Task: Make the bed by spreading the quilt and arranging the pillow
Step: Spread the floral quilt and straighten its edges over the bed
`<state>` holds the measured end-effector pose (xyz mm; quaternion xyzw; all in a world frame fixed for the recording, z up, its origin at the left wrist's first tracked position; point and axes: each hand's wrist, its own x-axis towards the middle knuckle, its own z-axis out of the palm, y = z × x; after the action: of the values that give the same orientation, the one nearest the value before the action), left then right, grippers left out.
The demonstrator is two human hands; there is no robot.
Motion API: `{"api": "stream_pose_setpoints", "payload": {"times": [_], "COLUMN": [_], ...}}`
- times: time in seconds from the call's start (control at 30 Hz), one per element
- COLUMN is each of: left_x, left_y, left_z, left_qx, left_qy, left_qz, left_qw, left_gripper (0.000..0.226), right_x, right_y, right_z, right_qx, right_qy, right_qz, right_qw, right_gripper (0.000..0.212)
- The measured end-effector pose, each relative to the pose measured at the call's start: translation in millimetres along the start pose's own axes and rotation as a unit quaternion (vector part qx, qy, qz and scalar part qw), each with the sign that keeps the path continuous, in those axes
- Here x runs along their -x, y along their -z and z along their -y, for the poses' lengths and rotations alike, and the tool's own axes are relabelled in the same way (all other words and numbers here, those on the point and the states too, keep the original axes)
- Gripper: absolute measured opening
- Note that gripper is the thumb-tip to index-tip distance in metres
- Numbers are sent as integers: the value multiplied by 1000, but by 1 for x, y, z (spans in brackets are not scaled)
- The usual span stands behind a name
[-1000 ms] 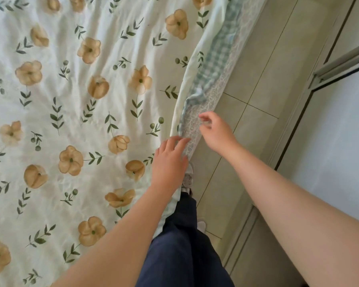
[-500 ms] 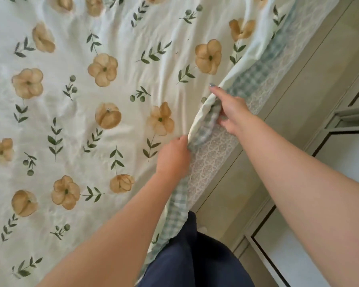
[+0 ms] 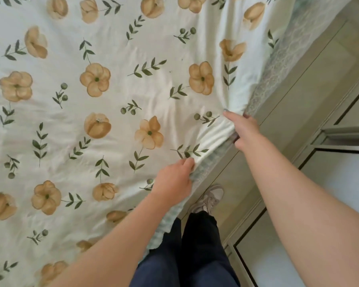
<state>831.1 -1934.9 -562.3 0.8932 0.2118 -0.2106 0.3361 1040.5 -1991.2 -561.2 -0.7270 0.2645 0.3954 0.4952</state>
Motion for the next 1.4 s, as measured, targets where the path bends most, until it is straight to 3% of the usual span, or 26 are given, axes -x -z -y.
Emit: {"api": "stream_pose_setpoints", "payload": {"times": [0.1,0.17,0.23,0.3,0.33,0.4,0.47,0.53,0.63,0.7,1.07,1.3,1.4], "left_x": [4,10,10,4,1,-5,-9,-12,-28,-42,-135,-208,-234], "left_y": [-15,-26,-39,-44,-44,-45,-50,-49,-38,-27,50,78,81], "left_z": [-14,-24,-32,-40,-43,-52,-63,-75,-87,-99,-137,-147,-153], "left_qx": [27,17,-12,-43,-47,-71,-105,-82,-31,-19,1,11,18], "left_qy": [-31,-72,-82,-19,22,38,-32,-62,-31,-5,62,85,97], "left_qz": [8,41,-33,-143,-162,-93,5,67,6,-44,-125,-144,-142], "left_qw": [999,996,996,989,985,992,994,992,999,999,990,986,985], "left_gripper": [20,23,30,43,49,50,34,29,28,28,56,74,88], "right_x": [-9,-16,-22,-28,-29,-31,-39,-42,-37,-35,-50,-96,-121], "right_y": [36,64,90,102,102,101,111,129,154,164,136,109,94], "right_z": [1,-6,-14,-15,-14,-11,-10,-9,4,17,87,147,174], "right_qx": [-34,95,233,276,284,323,374,383,409,409,322,283,219], "right_qy": [-29,-23,-2,21,44,90,105,85,99,132,198,190,157], "right_qz": [39,50,61,72,73,34,-32,-32,37,53,127,102,71], "right_qw": [998,994,971,958,955,941,921,919,906,901,917,935,960], "right_gripper": [32,37,30,21,14,9,13,15,21,21,10,10,14]}}
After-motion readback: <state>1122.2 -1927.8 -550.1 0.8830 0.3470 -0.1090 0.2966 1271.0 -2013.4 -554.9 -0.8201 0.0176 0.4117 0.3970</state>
